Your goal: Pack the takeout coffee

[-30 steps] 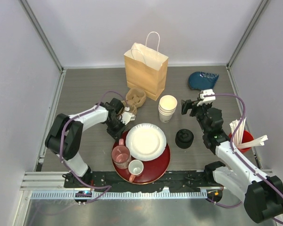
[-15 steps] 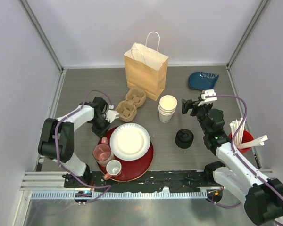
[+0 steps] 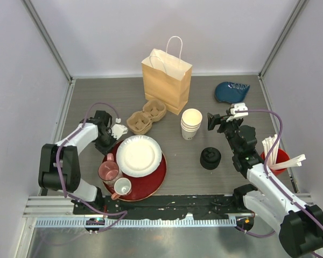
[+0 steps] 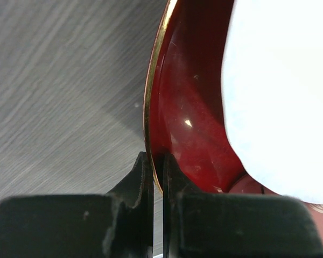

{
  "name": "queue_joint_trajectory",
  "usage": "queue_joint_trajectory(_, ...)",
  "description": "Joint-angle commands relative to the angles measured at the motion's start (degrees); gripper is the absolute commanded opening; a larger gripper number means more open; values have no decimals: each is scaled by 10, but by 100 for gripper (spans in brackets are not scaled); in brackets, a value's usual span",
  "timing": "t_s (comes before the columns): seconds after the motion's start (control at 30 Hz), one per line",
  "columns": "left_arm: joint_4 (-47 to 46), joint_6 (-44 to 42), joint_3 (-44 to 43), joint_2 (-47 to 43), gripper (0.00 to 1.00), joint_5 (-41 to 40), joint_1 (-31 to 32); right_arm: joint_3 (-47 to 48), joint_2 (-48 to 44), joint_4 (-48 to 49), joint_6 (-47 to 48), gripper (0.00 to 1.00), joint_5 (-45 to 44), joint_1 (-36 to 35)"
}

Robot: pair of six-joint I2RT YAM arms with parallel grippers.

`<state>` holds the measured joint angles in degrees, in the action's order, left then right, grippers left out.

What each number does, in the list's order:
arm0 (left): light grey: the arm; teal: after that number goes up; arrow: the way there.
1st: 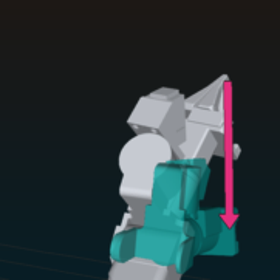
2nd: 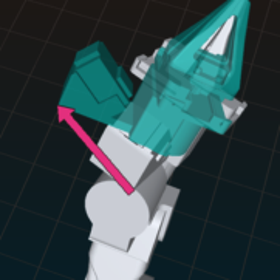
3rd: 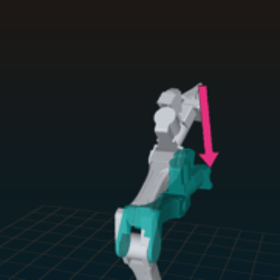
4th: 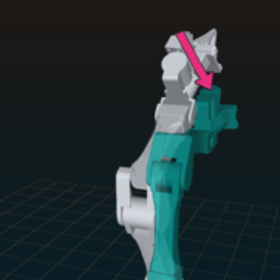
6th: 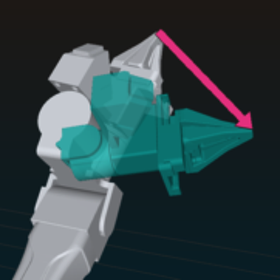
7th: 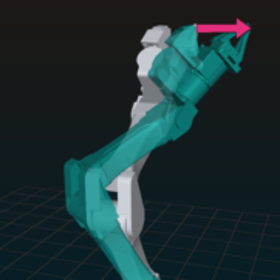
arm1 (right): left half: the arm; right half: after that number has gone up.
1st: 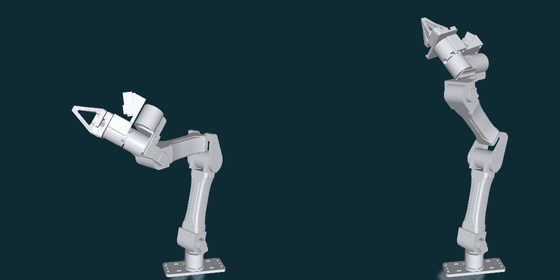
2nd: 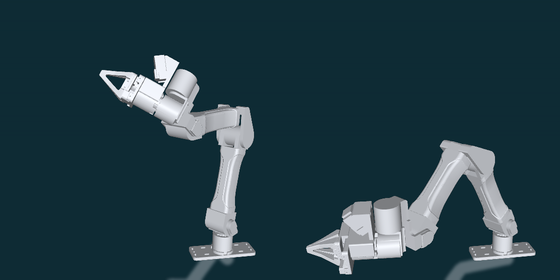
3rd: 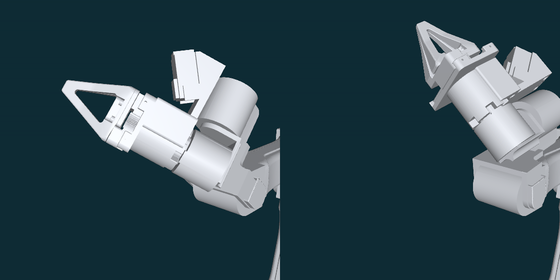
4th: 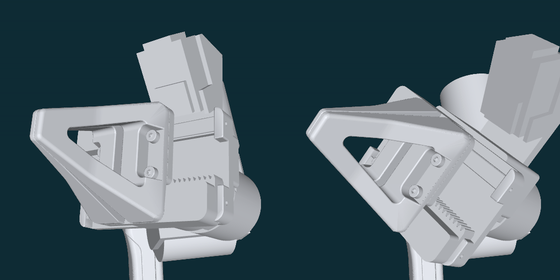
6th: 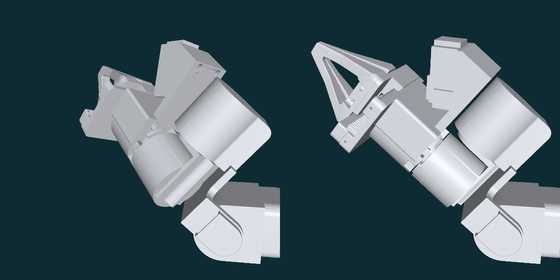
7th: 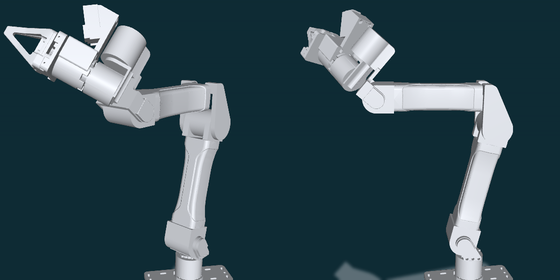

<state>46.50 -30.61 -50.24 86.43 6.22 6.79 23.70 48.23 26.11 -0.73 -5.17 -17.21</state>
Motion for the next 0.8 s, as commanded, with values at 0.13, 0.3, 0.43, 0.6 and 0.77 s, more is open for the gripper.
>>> queue_joint_trajectory(0.13, 8, -137, -59, -5, 0, -88, -5, 1, -13, 38, 5, 89, 2, -4)
queue_joint_trajectory(0.3, 5, -182, -72, 27, 0, -113, -7, 4, -16, 37, 5, 89, 6, -4)
queue_joint_trajectory(0.43, 24, -204, -103, 48, 0, -113, -17, 3, -20, 35, 6, 88, 7, -4)
queue_joint_trajectory(0.6, 33, -234, -117, 73, 0, -114, -50, 0, -24, 34, 6, 89, 4, -3)
queue_joint_trajectory(0.77, 34, -269, -110, 85, 0, -118, -88, 0, -24, 36, 6, 89, 6, -4)
